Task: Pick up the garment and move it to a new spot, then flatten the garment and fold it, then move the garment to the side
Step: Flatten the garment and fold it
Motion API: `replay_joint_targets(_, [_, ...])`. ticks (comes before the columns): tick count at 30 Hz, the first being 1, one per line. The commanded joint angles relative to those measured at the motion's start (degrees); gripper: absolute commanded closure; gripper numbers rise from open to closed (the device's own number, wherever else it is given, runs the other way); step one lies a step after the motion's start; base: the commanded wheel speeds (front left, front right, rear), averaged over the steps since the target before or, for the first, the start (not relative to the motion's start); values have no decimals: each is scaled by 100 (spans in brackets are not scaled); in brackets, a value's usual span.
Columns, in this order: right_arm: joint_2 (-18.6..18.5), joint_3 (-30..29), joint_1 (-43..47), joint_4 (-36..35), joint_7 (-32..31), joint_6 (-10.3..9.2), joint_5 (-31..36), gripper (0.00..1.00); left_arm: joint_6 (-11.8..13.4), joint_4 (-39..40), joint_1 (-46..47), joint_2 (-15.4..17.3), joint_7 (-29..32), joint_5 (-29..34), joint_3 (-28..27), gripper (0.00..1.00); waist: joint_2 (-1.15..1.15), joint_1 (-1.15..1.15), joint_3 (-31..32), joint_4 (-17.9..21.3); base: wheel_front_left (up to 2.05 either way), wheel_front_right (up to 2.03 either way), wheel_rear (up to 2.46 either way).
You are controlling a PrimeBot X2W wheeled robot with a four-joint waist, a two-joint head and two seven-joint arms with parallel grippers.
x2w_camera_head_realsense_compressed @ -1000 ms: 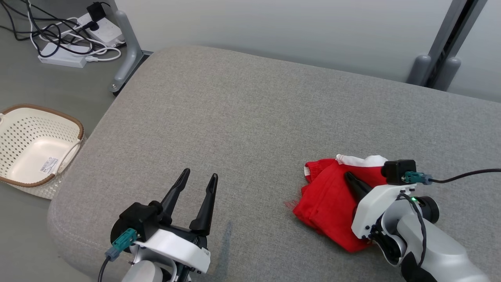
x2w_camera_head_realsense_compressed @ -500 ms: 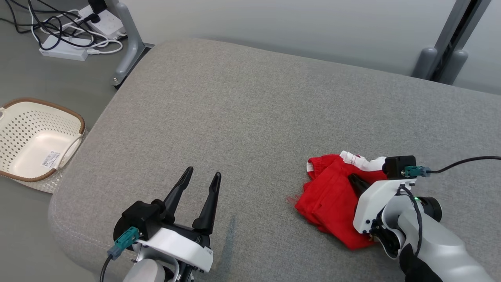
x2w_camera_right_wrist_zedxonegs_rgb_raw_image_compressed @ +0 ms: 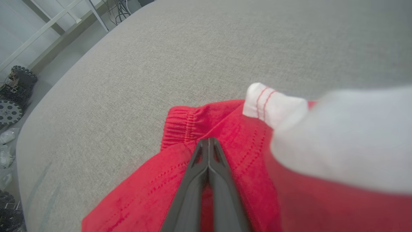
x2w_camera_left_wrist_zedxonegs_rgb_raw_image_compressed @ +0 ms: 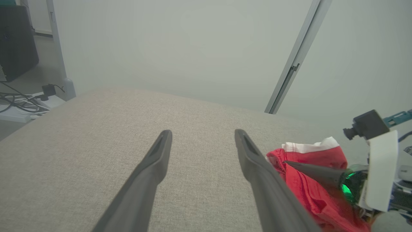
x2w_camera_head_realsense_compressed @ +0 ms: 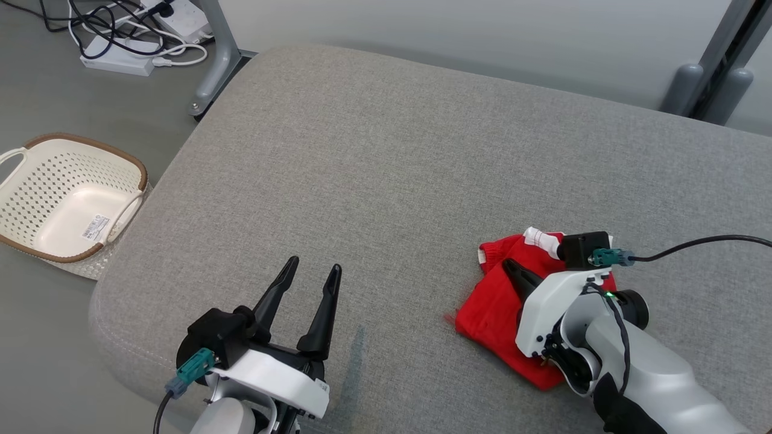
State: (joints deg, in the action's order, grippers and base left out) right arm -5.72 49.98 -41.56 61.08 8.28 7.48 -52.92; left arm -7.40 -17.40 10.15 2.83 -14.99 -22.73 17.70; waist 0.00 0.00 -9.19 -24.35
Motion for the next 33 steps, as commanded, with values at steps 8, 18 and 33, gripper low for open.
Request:
replay_joint_targets(8, [-110,430,157,-627,136,2,-432,100,24,36,105,22,-18,-49,8,0,0,0,-65,-3,0,0,0])
replay_joint_targets(18, [-354,1076,236,-1280,345,1,-907,100,19,1,121,22,-18,-28,20,0,0,0,-54,40,0,0,0])
replay_joint_targets(33, [-923,574,-101,-2082,699,1,-650,100,25,51,-79,23,-18,211,-228,0,0,0,431,611,0,0,0])
